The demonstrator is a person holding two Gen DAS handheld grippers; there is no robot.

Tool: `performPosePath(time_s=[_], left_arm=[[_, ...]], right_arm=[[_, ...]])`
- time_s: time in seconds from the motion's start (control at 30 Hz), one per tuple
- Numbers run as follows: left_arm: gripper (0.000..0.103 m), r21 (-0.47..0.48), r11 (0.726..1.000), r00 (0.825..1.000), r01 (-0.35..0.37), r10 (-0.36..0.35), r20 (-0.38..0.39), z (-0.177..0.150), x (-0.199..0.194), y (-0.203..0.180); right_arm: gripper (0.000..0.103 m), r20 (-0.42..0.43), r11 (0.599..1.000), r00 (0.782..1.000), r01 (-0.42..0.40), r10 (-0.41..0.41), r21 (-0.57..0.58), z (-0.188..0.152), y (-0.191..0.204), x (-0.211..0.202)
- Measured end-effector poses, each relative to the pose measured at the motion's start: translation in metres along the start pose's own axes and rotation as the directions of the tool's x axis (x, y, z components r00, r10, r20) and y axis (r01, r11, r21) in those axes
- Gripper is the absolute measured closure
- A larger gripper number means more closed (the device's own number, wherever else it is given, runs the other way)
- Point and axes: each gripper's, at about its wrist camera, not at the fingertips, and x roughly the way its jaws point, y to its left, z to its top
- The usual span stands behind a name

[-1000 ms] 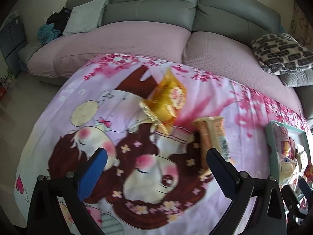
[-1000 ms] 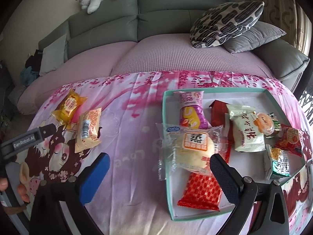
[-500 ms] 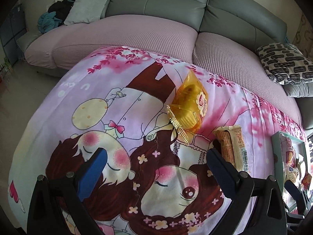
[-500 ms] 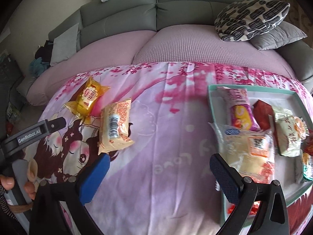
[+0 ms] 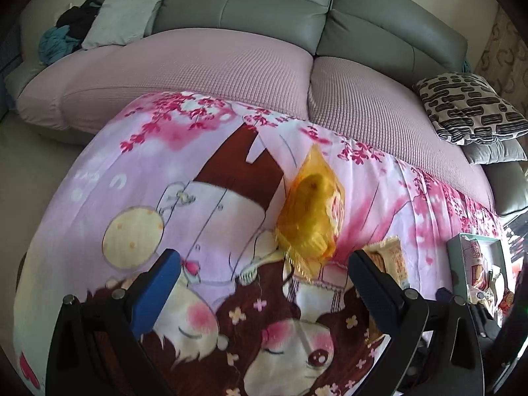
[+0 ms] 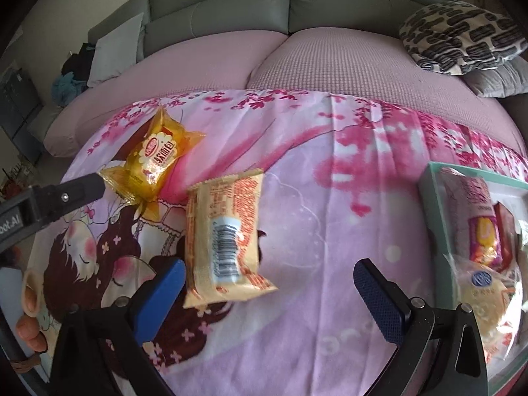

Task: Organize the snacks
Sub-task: 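Grasp the yellow bag with the left tool, then grasp the cream barcode pack with the right tool while the left tool holds the yellow bag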

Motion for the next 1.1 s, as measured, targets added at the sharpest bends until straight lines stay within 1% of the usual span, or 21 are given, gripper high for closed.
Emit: performPosePath(time_s=[0.13,0.23,0.43,0.5,0.53,0.57,0.6,0.63,0.67,0.73,0.83,0.9,0.93,0.97,1.0,1.07,1.1], left_arm=[[0.002,0.048,0.999,1.000,0.008,-0.008,-0.016,0.014,0.010,-0.008],[0.002,0.061,0.998,0.999,0.021,-0.019,-0.036,0.019,0.019,-0.013],[0.003,0.073,0.997,0.997,0.035,-0.030,-0.075,0.028,0.041,-0.026],[0.003,0.066,0.996,0.995,0.061,-0.055,-0.085,0.030,0.047,-0.029],[0.006,0.064,0.995,0.995,0.071,-0.065,-0.081,0.031,0.050,-0.031],[0.012,0.062,0.995,0.994,0.077,-0.071,-0.087,0.032,0.054,-0.033],[0.016,0.062,0.995,0.993,0.081,-0.075,-0.093,0.032,0.057,-0.036],[0.023,0.062,0.994,0.992,0.085,-0.078,-0.098,0.032,0.060,-0.039],[0.027,0.065,0.994,0.991,0.086,-0.079,-0.107,0.032,0.064,-0.042],[0.030,0.069,0.994,0.990,0.089,-0.081,-0.114,0.032,0.067,-0.047],[0.042,0.056,0.993,0.987,0.106,-0.098,-0.126,0.031,0.071,-0.050],[0.045,0.045,0.992,0.986,0.116,-0.110,-0.123,0.029,0.071,-0.049],[0.050,0.044,0.992,0.987,0.117,-0.111,-0.118,0.028,0.069,-0.050],[0.053,0.043,0.992,0.987,0.119,-0.114,-0.117,0.027,0.068,-0.050],[0.053,0.039,0.992,0.987,0.121,-0.116,-0.114,0.026,0.066,-0.050],[0.056,0.022,0.992,0.986,0.124,-0.121,-0.116,0.023,0.063,-0.050],[0.057,0.009,0.992,0.985,0.129,-0.128,-0.113,0.021,0.062,-0.050]], right_arm=[[0.000,-0.009,1.000,1.000,0.010,-0.010,-0.017,0.008,0.010,0.014],[0.000,-0.021,0.999,0.999,0.046,-0.046,-0.027,0.012,0.014,0.025],[0.001,-0.006,0.996,0.996,0.093,-0.093,-0.018,0.017,0.002,0.029],[0.001,-0.003,0.994,0.994,0.108,-0.108,-0.008,0.018,-0.005,0.029],[0.001,-0.002,0.993,0.993,0.114,-0.114,-0.002,0.018,-0.009,0.028],[0.002,0.000,0.993,0.993,0.121,-0.121,0.004,0.019,-0.013,0.028],[0.002,0.001,0.992,0.992,0.126,-0.127,0.010,0.019,-0.017,0.027],[0.005,0.001,0.991,0.992,0.130,-0.130,0.017,0.020,-0.021,0.027],[0.008,0.001,0.991,0.991,0.132,-0.132,0.024,0.020,-0.025,0.026],[0.011,0.003,0.990,0.990,0.140,-0.140,0.031,0.020,-0.030,0.025],[0.022,0.000,0.991,0.992,0.127,-0.127,0.048,0.020,-0.038,0.023],[0.027,0.000,0.991,0.993,0.118,-0.119,0.060,0.020,-0.042,0.022],[0.031,0.001,0.992,0.994,0.109,-0.110,0.067,0.020,-0.044,0.021],[0.034,0.002,0.992,0.995,0.100,-0.100,0.073,0.020,-0.046,0.020],[0.036,0.001,0.993,0.996,0.093,-0.094,0.075,0.019,-0.047,0.019],[0.046,0.002,0.994,0.997,0.075,-0.076,0.084,0.019,-0.049,0.017],[0.049,0.001,0.994,0.998,0.067,-0.067,0.089,0.018,-0.048,0.015]])
